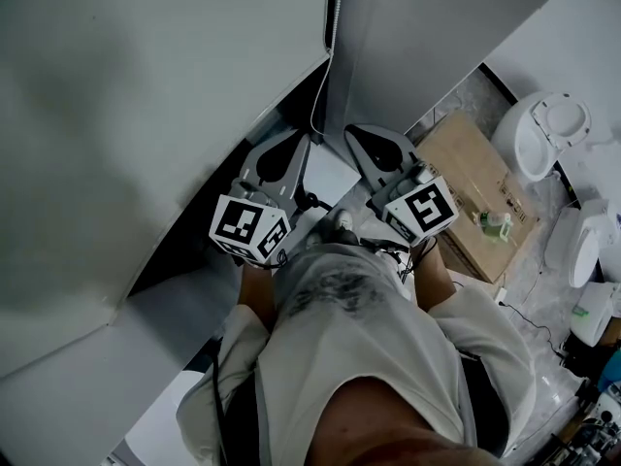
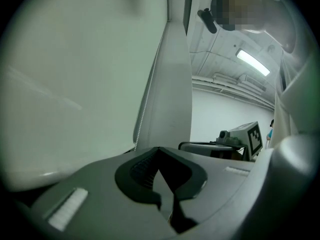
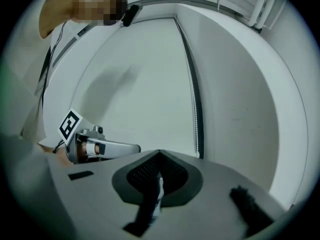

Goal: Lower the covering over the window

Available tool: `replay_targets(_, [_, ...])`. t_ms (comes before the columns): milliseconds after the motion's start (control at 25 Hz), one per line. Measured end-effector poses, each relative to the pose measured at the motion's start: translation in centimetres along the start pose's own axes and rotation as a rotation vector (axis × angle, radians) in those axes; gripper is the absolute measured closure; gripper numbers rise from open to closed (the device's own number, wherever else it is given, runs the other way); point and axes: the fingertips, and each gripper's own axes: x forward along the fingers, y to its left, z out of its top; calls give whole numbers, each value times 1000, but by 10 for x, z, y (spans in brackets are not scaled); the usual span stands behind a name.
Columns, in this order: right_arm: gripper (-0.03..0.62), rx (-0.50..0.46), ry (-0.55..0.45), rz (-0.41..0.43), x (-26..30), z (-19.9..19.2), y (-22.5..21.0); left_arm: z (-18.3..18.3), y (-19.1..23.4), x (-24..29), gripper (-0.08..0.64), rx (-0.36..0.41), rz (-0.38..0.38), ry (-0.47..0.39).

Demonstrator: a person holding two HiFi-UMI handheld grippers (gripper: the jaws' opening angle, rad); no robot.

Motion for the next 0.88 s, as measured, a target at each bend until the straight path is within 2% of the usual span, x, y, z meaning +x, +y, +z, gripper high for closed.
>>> replay_targets(480, [576,56,28,7,-6,-14,8,-10,-7,-5,554,-30,-22,7])
replay_targets(880, [577,67,2,24,-4,-12,5,-12,-9,2,554,-29,-26,3])
